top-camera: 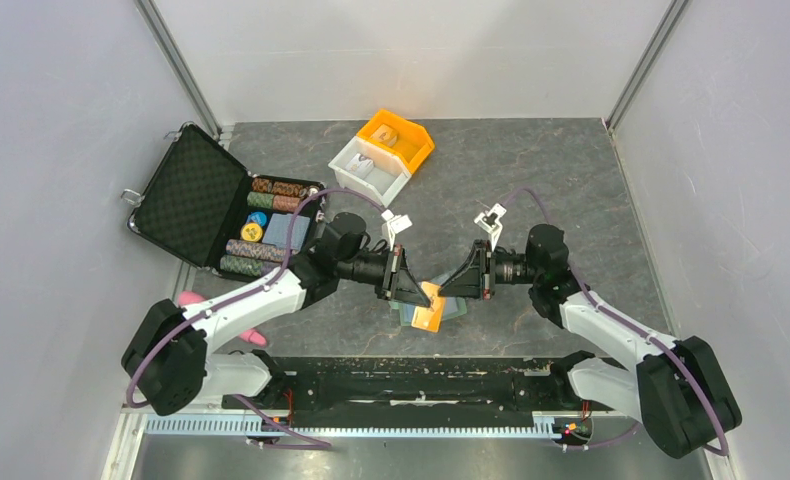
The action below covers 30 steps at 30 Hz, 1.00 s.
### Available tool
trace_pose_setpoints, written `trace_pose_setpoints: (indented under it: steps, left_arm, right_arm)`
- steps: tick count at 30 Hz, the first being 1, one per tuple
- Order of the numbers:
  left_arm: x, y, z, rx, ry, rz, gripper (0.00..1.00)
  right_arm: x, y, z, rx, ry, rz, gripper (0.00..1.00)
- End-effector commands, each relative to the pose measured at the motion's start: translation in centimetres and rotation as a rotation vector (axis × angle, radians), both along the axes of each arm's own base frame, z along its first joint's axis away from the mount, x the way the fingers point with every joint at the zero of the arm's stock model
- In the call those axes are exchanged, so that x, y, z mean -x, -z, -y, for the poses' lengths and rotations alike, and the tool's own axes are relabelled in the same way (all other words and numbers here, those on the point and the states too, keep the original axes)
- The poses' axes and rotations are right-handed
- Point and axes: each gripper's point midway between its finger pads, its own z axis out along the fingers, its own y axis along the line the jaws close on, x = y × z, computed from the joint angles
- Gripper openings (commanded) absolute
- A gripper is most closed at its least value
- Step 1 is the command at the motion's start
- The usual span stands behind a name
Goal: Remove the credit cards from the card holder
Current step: Place the credit card in the storage box.
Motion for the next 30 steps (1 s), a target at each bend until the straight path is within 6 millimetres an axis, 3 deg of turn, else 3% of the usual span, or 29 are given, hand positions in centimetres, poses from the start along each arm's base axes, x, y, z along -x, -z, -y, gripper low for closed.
trace_pose_setpoints:
  steps: [1,2,5,7,9,14,18,30]
  left_arm:
    - [0.0,-2.4,0.2,0.069,0.030,0.096,0.05]
    - [-0.1,-2.4,0.2,0.066,0.026,0.094,0.10]
    - [-1.0,-2.1,-0.4,0.017,-0.034,0.117,0.42]
    - [-2.1,-2.6,-1.3,-0.009,-0.105,0.155,0.65]
    - [-3.6,-4.1,-2.3,0.007,-0.186,0.188,0.73]
    - [-6.5,-8.5,-4.5,0.086,-0.368,0.247,0.77]
    - [-6.3,-11.8,-4.6,0.223,-0.403,0.277,0.79]
    - [-6.1,-11.7,-4.3,0.319,-0.421,0.235,0.80]
  right_arm:
    - [-0.3,-1.1,-0.4,-0.014,-0.014,0.059,0.08]
    - [-0.4,-1.2,-0.4,-0.015,-0.006,0.063,0.01]
    - [-1.2,-2.3,-0.4,-0.035,0.046,0.060,0.00]
    - [-1.7,-4.4,-0.5,-0.094,0.084,0.049,0.00]
    - [-2.4,-6.7,-0.5,-0.155,0.120,0.055,0.00]
    - [-4.8,-10.4,-0.6,-0.229,0.232,0.042,0.00]
    - [-6.1,-12.2,-0.3,-0.315,0.318,0.005,0.00]
    - [-7.6,-13.3,1.0,-0.480,0.442,-0.112,0.00]
